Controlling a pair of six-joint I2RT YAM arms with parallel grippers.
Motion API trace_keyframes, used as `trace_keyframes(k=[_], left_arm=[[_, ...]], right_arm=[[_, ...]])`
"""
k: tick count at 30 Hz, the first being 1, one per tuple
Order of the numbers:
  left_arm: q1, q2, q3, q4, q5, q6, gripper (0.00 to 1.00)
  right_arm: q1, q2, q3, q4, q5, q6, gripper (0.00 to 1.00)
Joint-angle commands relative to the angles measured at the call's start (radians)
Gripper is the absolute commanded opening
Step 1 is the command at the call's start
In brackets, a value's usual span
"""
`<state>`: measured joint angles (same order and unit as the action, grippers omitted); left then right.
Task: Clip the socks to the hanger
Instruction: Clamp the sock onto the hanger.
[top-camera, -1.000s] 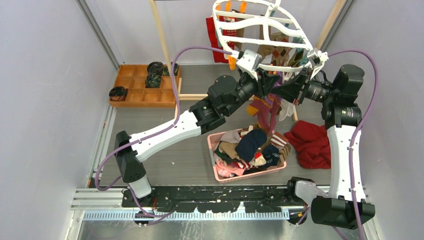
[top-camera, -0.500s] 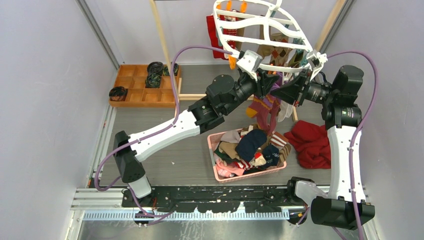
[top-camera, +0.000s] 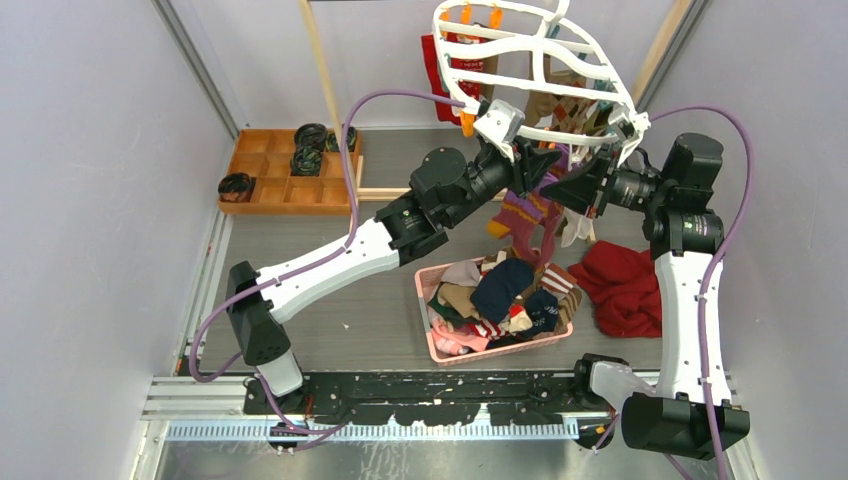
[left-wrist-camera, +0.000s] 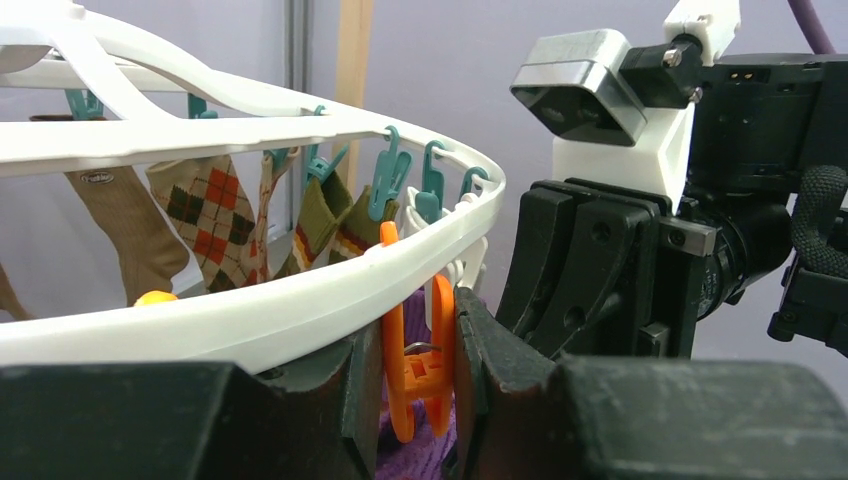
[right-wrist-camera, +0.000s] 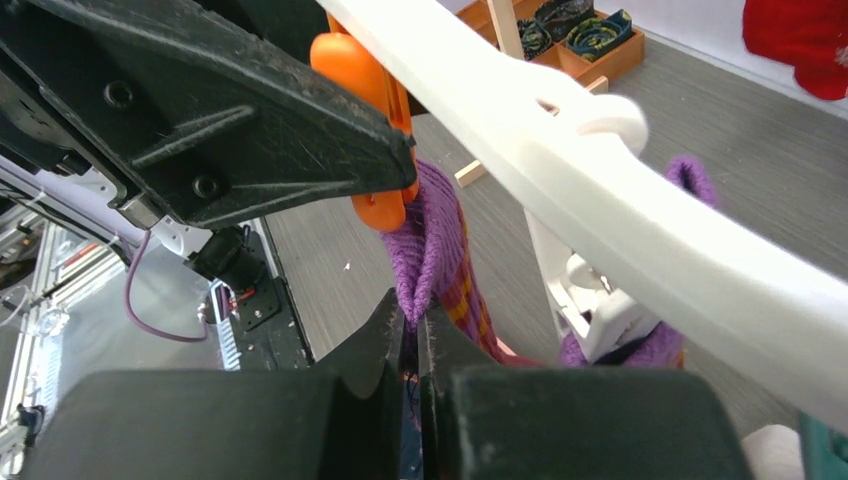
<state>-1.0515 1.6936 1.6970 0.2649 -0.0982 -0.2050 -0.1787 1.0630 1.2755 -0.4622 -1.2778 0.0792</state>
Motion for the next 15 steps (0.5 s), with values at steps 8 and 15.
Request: trace_keyframes(k=[8, 15], left_arm=[[0.012, -0.043, 0.017, 0.063, 0.024, -0.003, 0.14], [0.011, -0.043, 0.015, 0.063, 0.042, -0.014, 0.14]], right_arm=[[-0.002, -0.016, 0.037, -0.158, -0.037, -0.203, 0.02], [-0.002, 0.017, 0.061, -0.114, -0.08, -0.135, 0.02]])
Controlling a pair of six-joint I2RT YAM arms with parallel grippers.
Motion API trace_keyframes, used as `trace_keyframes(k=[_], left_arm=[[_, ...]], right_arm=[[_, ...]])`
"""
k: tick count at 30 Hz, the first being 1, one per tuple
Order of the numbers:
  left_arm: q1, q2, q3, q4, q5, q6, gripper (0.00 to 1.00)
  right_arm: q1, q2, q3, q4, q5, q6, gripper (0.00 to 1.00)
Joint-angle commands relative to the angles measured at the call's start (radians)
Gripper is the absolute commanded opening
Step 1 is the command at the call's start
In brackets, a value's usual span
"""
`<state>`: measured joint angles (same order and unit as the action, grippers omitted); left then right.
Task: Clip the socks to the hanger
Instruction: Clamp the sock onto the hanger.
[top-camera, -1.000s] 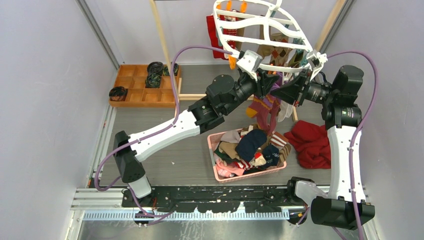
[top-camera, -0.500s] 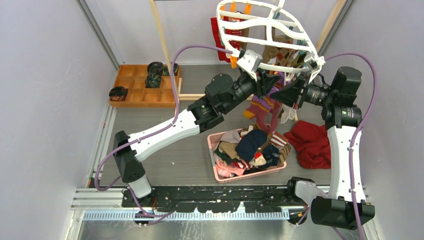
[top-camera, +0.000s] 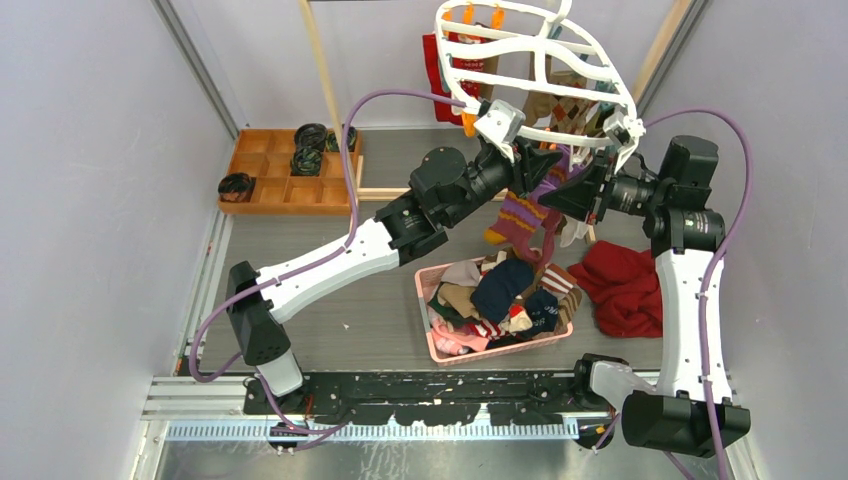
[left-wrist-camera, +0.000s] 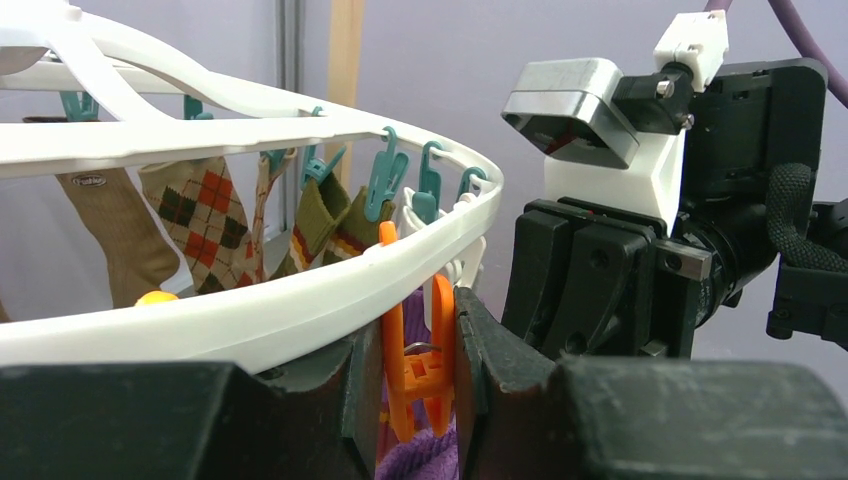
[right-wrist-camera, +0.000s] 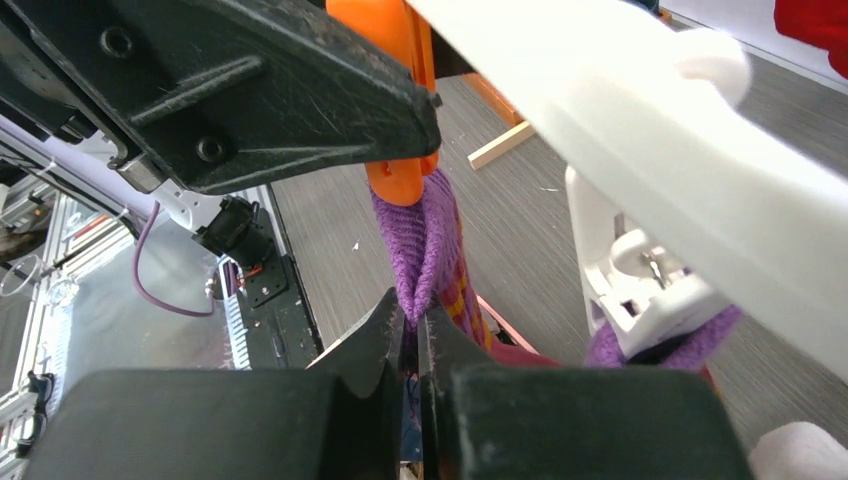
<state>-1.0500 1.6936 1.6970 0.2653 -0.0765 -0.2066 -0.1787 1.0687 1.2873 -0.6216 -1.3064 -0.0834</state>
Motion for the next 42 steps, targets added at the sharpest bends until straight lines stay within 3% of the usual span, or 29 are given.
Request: trace_keyframes(k=[1, 28, 32, 37, 42], left_arm=[[0.01, -0.043, 0.015, 0.063, 0.023, -0.014, 0.14], [0.025, -0.055, 0.013, 0.074, 0.109, -0.08, 0.13], [0.027, -0.057, 0.012, 0.075, 0.107, -0.081, 0.13], [0.026, -0.057, 0.009, 0.074, 0.084, -0.08, 0.12], [0.026, -0.053, 0.007, 0.072, 0.031, -0.091, 0.12]], right_arm=[[-0.002, 0.013, 0.049, 0.051, -0.054, 0.035, 0.02], [0.038, -0.042, 0.025, 0.114, -0.135, -0.045, 0.02], [0.038, -0.074, 0.01, 0.107, -0.019, -0.063, 0.02], [0.038, -0.122, 0.053, -0.123, 0.212, -0.266, 0.02], [0.038, -0.122, 0.061, -0.216, 0.129, -0.344, 0.02]])
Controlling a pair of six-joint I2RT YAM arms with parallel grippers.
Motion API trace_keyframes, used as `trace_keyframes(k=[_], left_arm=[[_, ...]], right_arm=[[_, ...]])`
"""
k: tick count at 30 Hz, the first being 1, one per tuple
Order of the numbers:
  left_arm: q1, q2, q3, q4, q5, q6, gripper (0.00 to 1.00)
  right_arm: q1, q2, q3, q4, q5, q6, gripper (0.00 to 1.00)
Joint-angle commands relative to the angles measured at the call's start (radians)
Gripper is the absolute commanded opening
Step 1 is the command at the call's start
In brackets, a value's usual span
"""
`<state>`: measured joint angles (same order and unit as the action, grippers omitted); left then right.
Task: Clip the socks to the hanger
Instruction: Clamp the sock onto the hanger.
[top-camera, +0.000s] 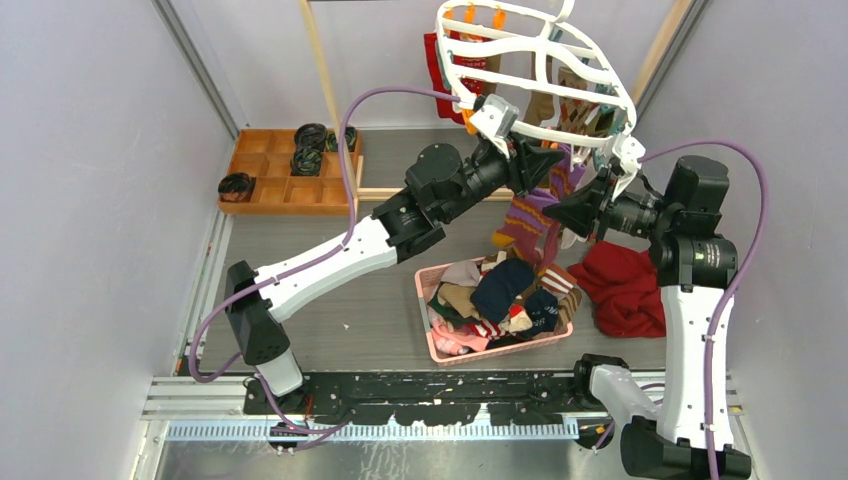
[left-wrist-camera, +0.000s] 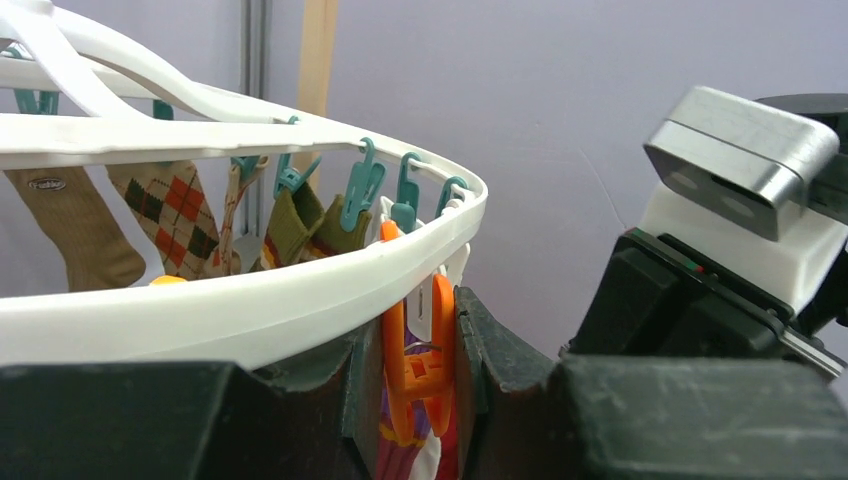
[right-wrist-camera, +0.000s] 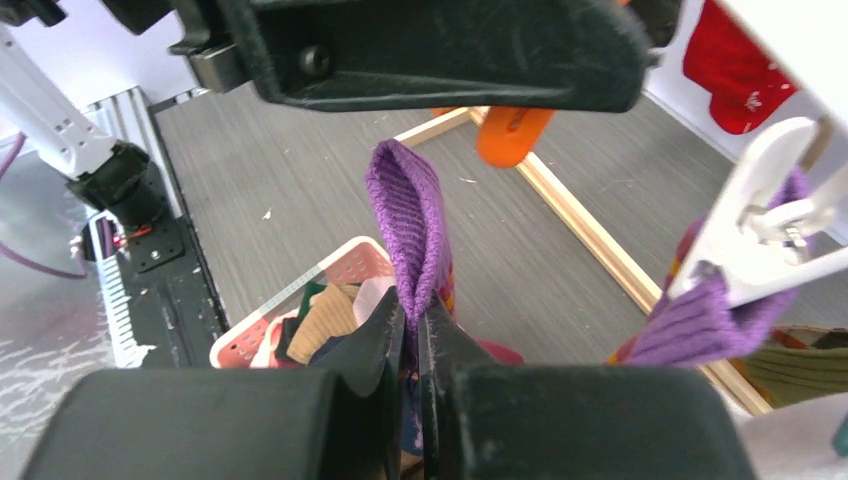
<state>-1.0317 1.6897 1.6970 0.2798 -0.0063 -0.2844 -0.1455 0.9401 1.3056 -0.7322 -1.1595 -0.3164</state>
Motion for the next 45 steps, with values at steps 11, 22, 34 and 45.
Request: trace_keyframes(k=[11, 22, 34, 45], left_arm=[[0.009, -0.066, -0.015, 0.066, -0.046, -0.031, 0.12], [0.02, -0.081, -0.04, 0.088, -0.012, -0.065, 0.12], [0.033, -0.095, -0.062, 0.108, 0.037, -0.097, 0.11], [0.041, -0.092, -0.065, 0.112, 0.071, -0.102, 0.11]], right_arm=[[0.01, 0.081, 0.024, 0.216, -0.213, 0.206, 0.01], [0.014, 0.126, -0.004, 0.379, -0.251, 0.346, 0.01], [0.014, 0.149, -0.031, 0.384, -0.236, 0.322, 0.01], [0.014, 0.145, -0.025, 0.381, -0.295, 0.275, 0.01]])
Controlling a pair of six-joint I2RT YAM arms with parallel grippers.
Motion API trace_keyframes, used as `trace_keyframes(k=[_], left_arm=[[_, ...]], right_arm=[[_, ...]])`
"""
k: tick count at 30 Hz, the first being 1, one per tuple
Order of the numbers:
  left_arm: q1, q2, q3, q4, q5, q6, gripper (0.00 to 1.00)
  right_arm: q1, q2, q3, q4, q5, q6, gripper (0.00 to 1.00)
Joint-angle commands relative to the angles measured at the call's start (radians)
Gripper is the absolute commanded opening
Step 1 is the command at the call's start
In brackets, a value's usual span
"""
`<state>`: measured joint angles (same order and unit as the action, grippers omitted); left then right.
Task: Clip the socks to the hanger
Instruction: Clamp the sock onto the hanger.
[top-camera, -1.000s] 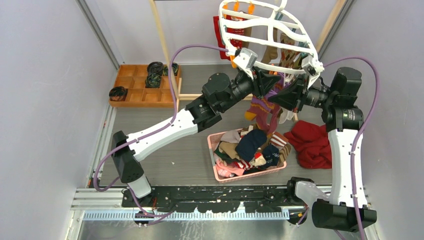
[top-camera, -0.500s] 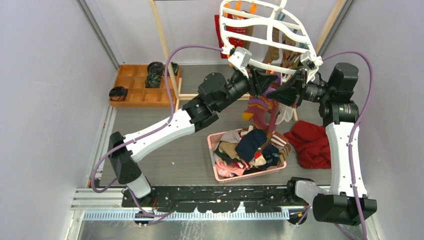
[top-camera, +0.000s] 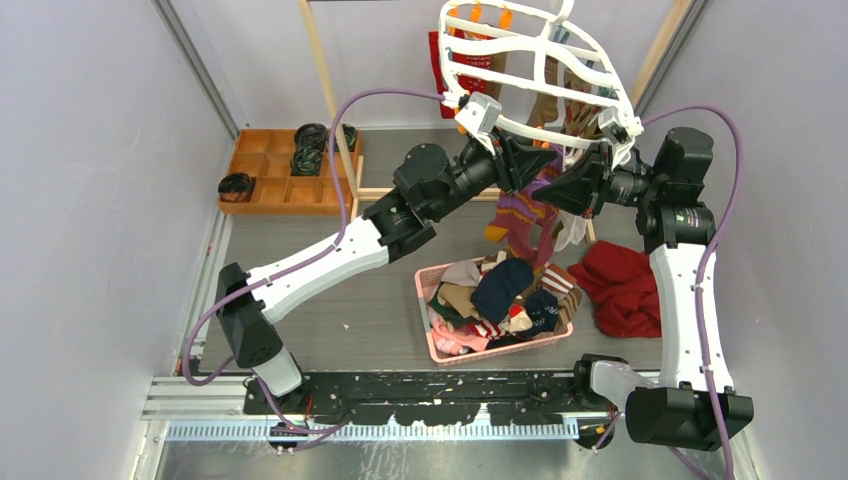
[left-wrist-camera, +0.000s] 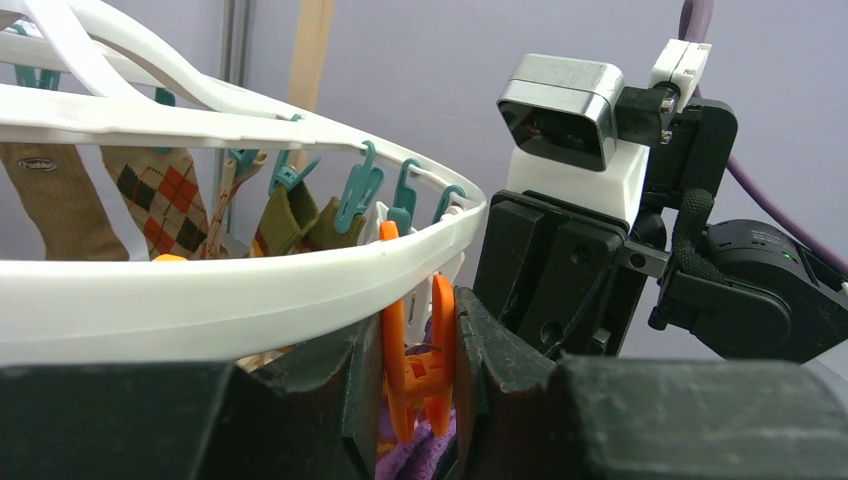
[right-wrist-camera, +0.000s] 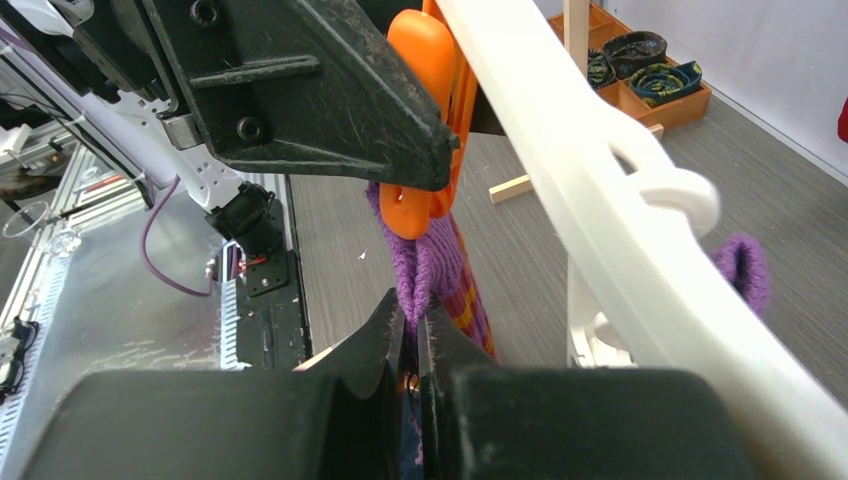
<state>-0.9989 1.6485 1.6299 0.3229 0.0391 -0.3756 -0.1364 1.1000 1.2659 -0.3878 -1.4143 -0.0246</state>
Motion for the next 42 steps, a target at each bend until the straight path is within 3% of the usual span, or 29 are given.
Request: trace_keyframes(k=[1, 33, 42], left_arm=[[0.009, -0.05, 0.004, 0.068, 0.027, -0.01, 0.11], [0.022, -0.039, 0.018, 0.038, 0.06, 0.014, 0.11], [0.023, -0.048, 0.02, 0.038, 0.08, 0.007, 0.11]], right_arm=[[0.004, -0.017, 0.016, 0.036, -0.041, -0.017, 0.01], [0.003, 0.007, 0.084, 0.01, -0.048, 0.002, 0.01], [0.001, 0.0, 0.035, 0.044, -0.02, 0.005, 0.01]])
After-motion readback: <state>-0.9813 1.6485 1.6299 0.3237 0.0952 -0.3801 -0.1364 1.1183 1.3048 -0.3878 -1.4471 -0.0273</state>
